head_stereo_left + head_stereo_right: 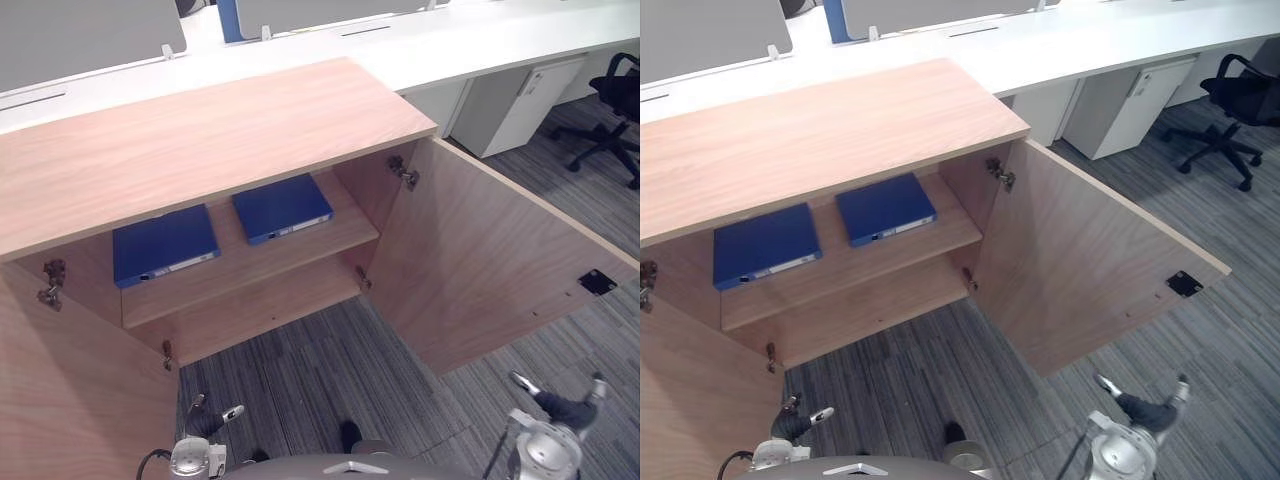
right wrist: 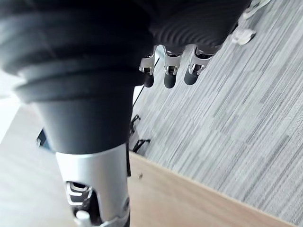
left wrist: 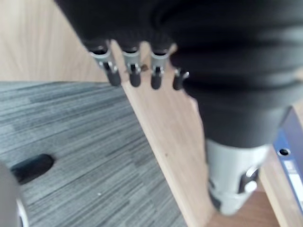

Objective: Walk over to the cabinet, pick up the folder, carry it to the office cabinet, place the folder inside the office cabinet, then close the office cabinet door

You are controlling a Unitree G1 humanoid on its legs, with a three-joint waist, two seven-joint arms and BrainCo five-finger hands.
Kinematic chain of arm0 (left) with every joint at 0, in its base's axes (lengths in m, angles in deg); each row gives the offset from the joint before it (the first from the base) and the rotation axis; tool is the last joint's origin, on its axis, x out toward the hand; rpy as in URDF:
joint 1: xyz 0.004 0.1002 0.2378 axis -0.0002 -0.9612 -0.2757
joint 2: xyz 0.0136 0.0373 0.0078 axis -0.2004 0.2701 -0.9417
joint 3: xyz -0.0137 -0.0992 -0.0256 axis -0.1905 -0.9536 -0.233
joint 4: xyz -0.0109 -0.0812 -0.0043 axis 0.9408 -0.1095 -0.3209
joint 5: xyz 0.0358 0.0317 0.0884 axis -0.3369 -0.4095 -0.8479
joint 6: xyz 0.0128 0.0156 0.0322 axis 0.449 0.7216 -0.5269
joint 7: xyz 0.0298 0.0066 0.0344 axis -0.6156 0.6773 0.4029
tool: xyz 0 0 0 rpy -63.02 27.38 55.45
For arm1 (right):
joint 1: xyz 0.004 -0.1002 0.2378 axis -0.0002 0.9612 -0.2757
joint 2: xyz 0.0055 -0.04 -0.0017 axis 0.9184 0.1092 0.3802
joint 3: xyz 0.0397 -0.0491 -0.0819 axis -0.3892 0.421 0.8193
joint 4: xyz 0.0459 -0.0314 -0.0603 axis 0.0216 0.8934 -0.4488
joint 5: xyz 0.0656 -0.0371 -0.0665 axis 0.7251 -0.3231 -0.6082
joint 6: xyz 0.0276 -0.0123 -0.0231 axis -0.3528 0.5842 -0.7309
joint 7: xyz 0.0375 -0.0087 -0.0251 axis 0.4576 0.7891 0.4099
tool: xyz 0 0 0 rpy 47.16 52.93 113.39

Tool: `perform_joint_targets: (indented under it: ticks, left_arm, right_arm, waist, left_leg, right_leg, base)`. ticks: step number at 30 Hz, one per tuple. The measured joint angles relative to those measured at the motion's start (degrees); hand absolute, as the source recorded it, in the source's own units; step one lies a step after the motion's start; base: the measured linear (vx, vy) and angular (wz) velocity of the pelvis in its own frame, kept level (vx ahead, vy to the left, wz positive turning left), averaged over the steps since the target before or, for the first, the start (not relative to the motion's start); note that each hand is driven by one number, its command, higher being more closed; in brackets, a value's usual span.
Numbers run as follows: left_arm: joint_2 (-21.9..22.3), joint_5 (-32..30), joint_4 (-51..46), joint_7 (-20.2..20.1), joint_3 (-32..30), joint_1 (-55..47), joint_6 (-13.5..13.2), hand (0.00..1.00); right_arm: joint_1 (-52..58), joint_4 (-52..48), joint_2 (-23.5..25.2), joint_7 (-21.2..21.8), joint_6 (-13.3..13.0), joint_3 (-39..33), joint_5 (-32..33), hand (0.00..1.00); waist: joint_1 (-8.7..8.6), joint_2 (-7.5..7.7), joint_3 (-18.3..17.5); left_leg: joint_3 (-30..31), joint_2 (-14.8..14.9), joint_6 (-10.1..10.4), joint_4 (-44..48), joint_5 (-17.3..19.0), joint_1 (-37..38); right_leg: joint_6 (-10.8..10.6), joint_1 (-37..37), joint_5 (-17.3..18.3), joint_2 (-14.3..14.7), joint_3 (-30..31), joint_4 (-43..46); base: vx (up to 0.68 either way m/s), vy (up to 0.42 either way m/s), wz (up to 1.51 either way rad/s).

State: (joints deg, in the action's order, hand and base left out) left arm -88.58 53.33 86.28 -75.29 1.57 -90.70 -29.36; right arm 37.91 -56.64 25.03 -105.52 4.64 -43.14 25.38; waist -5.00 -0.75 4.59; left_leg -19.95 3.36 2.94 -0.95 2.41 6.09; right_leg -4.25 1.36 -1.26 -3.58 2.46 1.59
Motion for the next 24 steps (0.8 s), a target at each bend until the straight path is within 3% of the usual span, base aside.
perform_joint_targets:
  ticks: [5, 10, 15, 20, 24]
  left_arm:
    - [0.6, 0.0, -0.1, 0.0, 0.0, -1.1, 0.3, 0.0]
    - [1.4, 0.0, -2.2, -0.2, 0.2, -2.3, 0.5, 0.0]
    - [1.0, 0.0, -2.2, -1.4, 1.1, -2.3, 0.5, 0.0]
    - [-0.3, 0.1, -2.0, -1.7, 2.3, -2.1, 0.4, 0.0]
    - [-0.5, 0.4, -2.0, -1.8, 2.9, -2.1, 0.0, 0.0]
  right_arm:
    - [0.8, -1.8, 0.2, -3.5, 0.0, -4.9, 5.2, 0.0]
    - [-0.2, -2.1, -0.3, -3.7, 0.0, -8.5, 10.2, 0.0]
    - [-7.1, 5.9, -9.5, -2.8, -0.1, -8.5, 13.4, 0.0]
    - [-13.6, 15.4, -16.9, 0.6, -0.1, -7.2, 14.2, 0.0]
    - [-15.4, 21.2, -22.2, 3.3, 0.0, -4.2, 14.4, 0.0]
  waist:
    - [-0.09, -0.7, -1.0]
    - [-0.17, -1.06, -1.1]
    - [-0.42, -2.14, -0.7]
    - [-0.09, -4.46, 0.3]
    - [-0.31, -5.33, 1.0]
  left_leg:
    - [-0.5, 0.0, 0.5, 0.7, 1.3, -0.1]
    - [-0.5, 0.1, 0.5, 0.8, 1.5, -0.8]
    - [-0.6, -0.1, 0.0, 0.8, 1.3, -1.1]
    - [0.2, -0.2, 0.0, 0.8, 1.3, -1.6]
    - [1.3, -0.4, -0.1, 0.8, 1.2, -2.3]
  right_leg:
    - [0.2, 0.3, 0.9, -0.1, 0.4, 0.5]
    - [0.0, 1.0, 1.8, -0.1, 0.4, 2.0]
    - [-0.1, 1.8, 1.7, -0.2, 0.4, 2.2]
    - [-0.1, 1.8, 1.7, -0.2, -0.4, 1.5]
    - [-0.1, 1.8, 1.7, -0.3, -1.5, 1.0]
  base:
    - [-0.01, 0.001, -0.06]
    - [0.0, 0.0, 0.0]
    - [0.04, -0.002, 0.0]
    - [0.02, -0.009, 0.07]
    - [0.0, -0.007, 0.13]
